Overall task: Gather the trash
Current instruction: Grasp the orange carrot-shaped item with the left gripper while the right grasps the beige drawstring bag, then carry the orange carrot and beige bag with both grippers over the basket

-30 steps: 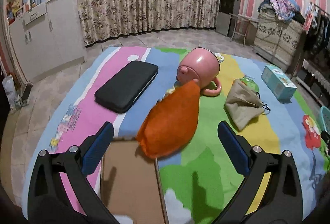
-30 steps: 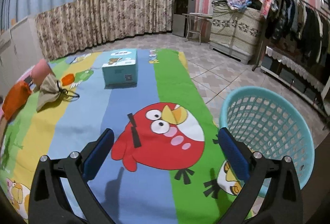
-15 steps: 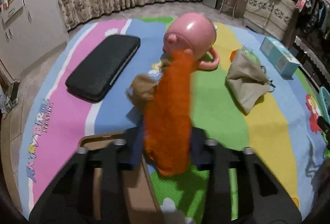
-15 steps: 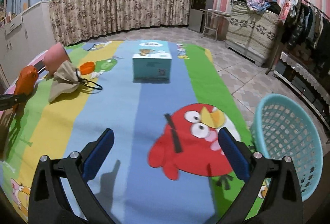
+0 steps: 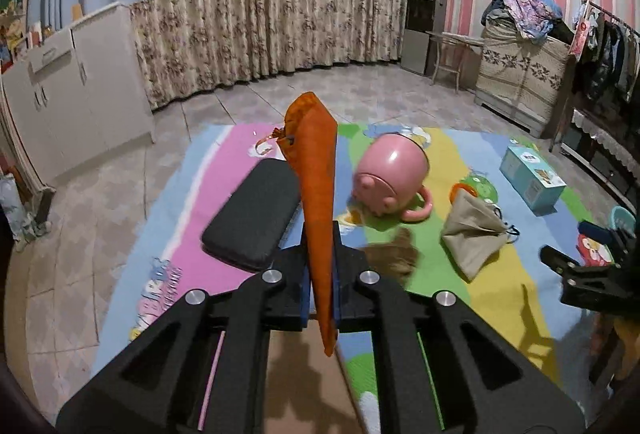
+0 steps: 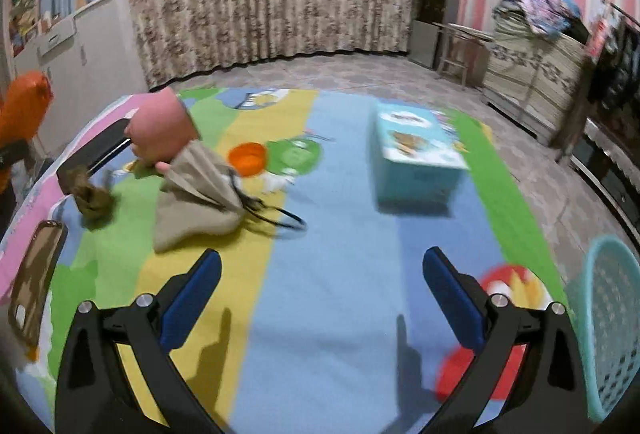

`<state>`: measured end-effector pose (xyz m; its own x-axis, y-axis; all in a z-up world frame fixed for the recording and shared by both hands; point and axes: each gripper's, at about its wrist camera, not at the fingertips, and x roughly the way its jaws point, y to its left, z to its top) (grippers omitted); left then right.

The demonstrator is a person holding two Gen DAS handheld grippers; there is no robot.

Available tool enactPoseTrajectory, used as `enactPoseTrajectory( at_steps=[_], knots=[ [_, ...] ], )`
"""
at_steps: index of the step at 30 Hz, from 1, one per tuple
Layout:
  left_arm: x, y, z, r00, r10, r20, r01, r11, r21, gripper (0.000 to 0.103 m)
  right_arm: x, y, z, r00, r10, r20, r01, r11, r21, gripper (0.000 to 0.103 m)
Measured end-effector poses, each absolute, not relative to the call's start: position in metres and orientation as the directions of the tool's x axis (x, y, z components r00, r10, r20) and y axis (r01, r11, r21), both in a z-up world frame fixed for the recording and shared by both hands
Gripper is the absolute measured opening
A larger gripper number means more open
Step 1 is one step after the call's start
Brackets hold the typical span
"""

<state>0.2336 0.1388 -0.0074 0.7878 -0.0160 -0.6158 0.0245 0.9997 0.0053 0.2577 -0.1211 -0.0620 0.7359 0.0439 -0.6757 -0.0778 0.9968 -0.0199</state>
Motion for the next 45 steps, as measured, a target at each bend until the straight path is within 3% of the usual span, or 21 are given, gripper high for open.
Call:
enactPoseTrajectory(
  at_steps=[5,8,10,12,13,16,19,34,45],
  knots=[
    [0.235,0.154,-0.016,0.772,-0.001,-0.635,-0.004,1.0,-0.006,0.006,0.292,-0.095,-0.069,0.69,0.106,-0.716,-0.105,0.993,0.046,0.095],
    [0.234,0.158,-0.021,0.766,-0.001,-0.643,-0.007,1.0,-0.01,0.006,0.307,-0.082,-0.085,0.64,0.129,-0.758,-0.137,0.989,0.053,0.076],
    [0.233,0.157,-0.023,0.762,-0.001,-0.648,-0.006,1.0,-0.008,0.006,0.312,-0.081,-0.092,0.608,0.174,-0.774,-0.158,0.983,0.096,0.054],
    [0.231,0.155,-0.023,0.764,0.001,-0.645,-0.004,1.0,-0.003,0.006,0.309,-0.082,-0.093,0.611,0.207,-0.764,-0.167,0.977,0.131,0.042],
    [0.23,0.153,-0.022,0.765,0.0,-0.643,-0.002,1.0,-0.002,0.006,0.305,-0.084,-0.091,0.617,0.213,-0.758,-0.173,0.976,0.134,0.028],
    [0.228,0.147,-0.02,0.769,-0.009,-0.64,0.004,1.0,-0.009,0.006,0.295,-0.096,-0.087,0.628,0.232,-0.743,-0.175,0.972,0.156,0.013],
    [0.225,0.137,-0.016,0.775,-0.022,-0.632,0.017,1.0,-0.014,0.006,0.283,-0.119,-0.077,0.66,0.232,-0.715,-0.15,0.973,0.177,0.009],
    [0.208,0.049,-0.003,0.794,-0.091,-0.601,0.122,0.993,0.011,0.006,0.177,-0.281,-0.027,0.801,0.051,-0.597,0.059,0.985,0.164,0.004],
    [0.188,-0.077,0.021,0.788,-0.248,-0.563,0.303,0.953,0.005,0.006,0.104,-0.391,0.017,0.89,-0.132,-0.437,0.233,0.954,0.187,0.004]
  ],
)
